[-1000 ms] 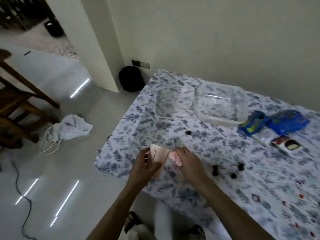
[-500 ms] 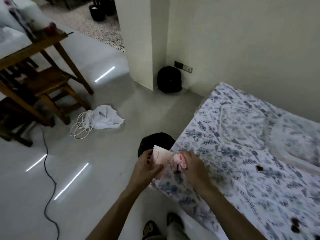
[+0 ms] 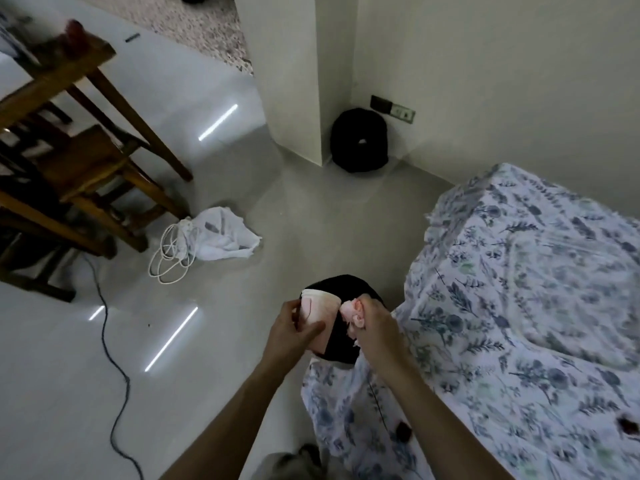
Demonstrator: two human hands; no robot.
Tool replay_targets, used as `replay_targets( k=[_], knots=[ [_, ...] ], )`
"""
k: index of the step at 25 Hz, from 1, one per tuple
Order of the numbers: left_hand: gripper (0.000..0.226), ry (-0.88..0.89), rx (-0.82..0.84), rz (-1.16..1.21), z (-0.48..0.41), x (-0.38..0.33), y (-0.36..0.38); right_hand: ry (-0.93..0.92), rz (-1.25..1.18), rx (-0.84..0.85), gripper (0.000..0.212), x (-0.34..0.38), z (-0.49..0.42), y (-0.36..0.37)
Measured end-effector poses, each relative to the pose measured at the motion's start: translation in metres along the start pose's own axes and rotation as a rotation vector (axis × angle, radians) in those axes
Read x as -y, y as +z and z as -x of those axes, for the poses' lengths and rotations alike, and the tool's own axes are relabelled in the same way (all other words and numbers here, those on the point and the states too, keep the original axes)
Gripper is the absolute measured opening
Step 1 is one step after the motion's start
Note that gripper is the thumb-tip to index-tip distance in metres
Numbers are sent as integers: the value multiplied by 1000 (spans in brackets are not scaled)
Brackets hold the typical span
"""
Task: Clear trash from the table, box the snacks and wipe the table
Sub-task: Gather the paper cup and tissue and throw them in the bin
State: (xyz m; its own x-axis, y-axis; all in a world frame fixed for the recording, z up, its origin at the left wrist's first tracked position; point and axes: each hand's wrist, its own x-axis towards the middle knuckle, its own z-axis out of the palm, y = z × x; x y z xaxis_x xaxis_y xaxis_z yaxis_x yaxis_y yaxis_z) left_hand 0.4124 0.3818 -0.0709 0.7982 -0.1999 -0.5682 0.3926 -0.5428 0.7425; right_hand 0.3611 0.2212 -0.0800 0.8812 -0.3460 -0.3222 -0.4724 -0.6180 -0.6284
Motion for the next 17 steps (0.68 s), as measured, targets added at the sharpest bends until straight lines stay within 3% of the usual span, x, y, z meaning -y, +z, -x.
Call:
replay_targets(
  k=[5, 8, 14, 17],
  knots=[
    [58, -113, 64, 50, -73, 28, 13, 237, -179, -37, 20, -10, -61, 46],
    [57, -173, 95, 101, -148, 74, 29, 447, -313, -41, 36, -33, -114, 105],
    [60, -230, 181, 73, -284, 186, 77, 768, -342, 53, 64, -122, -199, 232],
    [45, -210, 211, -61, -326, 227, 103, 739, -325, 76, 59, -163, -215, 269]
  ],
)
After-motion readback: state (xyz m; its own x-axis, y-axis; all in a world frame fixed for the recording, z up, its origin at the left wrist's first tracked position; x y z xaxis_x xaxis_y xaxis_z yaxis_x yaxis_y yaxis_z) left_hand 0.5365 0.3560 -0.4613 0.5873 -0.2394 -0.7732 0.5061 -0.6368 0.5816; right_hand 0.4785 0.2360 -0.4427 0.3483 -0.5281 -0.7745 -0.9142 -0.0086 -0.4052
